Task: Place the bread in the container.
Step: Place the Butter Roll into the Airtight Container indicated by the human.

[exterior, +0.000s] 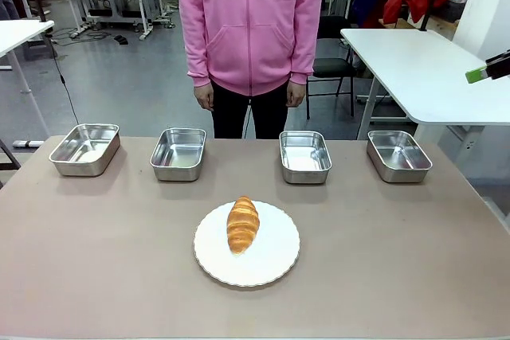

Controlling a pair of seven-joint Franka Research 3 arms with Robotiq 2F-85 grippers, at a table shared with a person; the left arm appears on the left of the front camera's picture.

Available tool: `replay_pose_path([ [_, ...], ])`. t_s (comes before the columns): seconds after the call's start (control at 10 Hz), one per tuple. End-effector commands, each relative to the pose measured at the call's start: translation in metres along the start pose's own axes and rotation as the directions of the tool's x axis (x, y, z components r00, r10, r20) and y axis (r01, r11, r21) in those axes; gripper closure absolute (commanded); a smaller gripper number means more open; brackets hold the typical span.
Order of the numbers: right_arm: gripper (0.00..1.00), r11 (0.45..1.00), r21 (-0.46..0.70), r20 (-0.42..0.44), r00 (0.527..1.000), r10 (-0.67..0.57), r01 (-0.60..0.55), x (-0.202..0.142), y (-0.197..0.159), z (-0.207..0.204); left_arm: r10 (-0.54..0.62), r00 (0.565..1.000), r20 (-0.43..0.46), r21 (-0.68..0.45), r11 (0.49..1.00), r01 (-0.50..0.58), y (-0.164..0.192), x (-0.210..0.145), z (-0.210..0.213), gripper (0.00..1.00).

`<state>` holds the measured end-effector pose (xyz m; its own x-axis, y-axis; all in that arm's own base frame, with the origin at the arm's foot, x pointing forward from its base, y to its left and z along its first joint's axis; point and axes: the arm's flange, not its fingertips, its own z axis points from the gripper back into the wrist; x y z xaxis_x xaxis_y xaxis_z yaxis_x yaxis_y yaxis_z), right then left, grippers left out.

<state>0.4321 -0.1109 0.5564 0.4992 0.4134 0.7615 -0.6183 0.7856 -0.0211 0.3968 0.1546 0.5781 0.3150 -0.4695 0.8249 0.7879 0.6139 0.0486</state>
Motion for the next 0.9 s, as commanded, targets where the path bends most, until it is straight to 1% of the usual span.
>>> replay_pose_path([
  [0.0,0.0,1.0,0.008,0.016,1.0,-0.001,0.001,0.0008,-0.0001,-0.0005,-0.007,1.0,0.007,0.003,1.0,0.007,0.0008,0.0008,-0.0008,0.0],
  [0.8,0.0,1.0,0.008,0.016,1.0,-0.001,0.001,0.0008,-0.0001,-0.0005,-0.007,1.0,0.007,0.003,1.0,0.007,0.0008,0.0008,-0.0008,0.0],
])
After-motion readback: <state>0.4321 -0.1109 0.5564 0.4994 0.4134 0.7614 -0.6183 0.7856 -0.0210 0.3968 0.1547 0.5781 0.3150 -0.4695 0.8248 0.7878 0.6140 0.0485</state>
